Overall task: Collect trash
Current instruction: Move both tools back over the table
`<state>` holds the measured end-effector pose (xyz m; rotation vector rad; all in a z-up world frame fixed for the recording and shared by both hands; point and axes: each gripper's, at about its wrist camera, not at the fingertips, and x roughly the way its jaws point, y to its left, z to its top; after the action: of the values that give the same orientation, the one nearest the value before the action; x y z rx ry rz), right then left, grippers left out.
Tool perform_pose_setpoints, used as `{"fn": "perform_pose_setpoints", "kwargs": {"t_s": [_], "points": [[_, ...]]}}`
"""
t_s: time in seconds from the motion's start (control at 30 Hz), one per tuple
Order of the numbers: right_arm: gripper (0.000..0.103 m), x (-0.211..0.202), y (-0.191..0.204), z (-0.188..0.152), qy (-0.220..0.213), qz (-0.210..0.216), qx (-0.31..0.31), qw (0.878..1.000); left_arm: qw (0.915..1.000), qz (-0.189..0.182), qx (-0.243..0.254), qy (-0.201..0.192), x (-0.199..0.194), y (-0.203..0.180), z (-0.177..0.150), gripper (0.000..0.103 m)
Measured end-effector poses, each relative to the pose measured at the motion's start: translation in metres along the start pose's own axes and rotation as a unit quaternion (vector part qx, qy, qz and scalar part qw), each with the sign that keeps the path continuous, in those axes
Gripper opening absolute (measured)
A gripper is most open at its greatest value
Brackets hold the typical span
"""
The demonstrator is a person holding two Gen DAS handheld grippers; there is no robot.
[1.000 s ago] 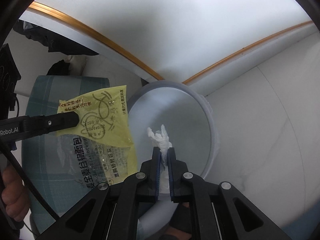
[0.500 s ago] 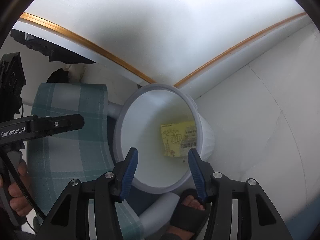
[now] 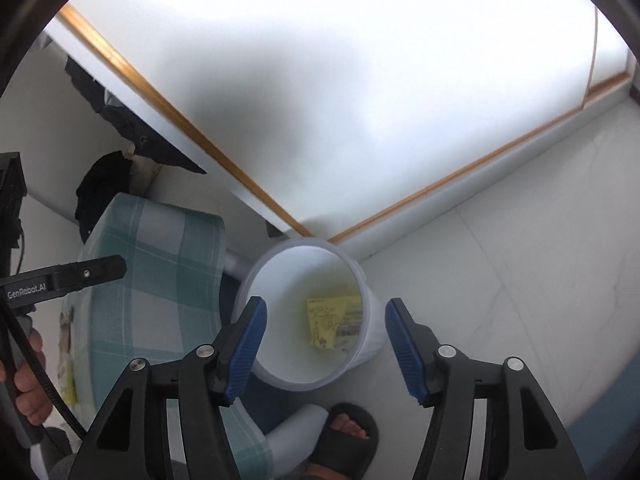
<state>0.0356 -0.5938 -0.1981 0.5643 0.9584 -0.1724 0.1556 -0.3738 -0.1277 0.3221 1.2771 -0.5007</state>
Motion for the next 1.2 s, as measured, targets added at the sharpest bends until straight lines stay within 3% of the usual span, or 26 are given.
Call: {"fn": "perform_pose_setpoints", "kwargs": {"t_s": [0.27,0.37,0.6,0.67,0.83,1.2], "points": [[0.063,-0.085,0.066,0.010,-0.091,-0.011,-0.082,0.992,0.9941,0.015,-0.045,-0.098,-0.093,0.035,-0.015,0.061],[0.066,-0.112,0.100,0.008,-0.125,-0.010,-0.118,0.985,0.9878,0.030,-0.058,-0.142,-0.129,0.048,-0.020,0.078],[0.074,-0.165,0.174,-0.010,-0.190,0.015,-0.185,0.964,0.9695,0.049,-0.084,-0.225,-0.197,0.083,-0.056,0.083],[0.076,-0.172,0.193,-0.018,-0.198,0.027,-0.201,0.959,0.9627,0.058,-0.097,-0.246,-0.206,0.098,-0.071,0.089],[0.081,-0.180,0.241,-0.041,-0.218,0.057,-0.233,0.946,0.9499,0.086,-0.119,-0.276,-0.222,0.129,-0.095,0.091],[0.087,-0.156,0.323,-0.090,-0.219,0.095,-0.289,0.927,0.9227,0.105,-0.189,-0.319,-0.234,0.203,-0.164,0.101]]}}
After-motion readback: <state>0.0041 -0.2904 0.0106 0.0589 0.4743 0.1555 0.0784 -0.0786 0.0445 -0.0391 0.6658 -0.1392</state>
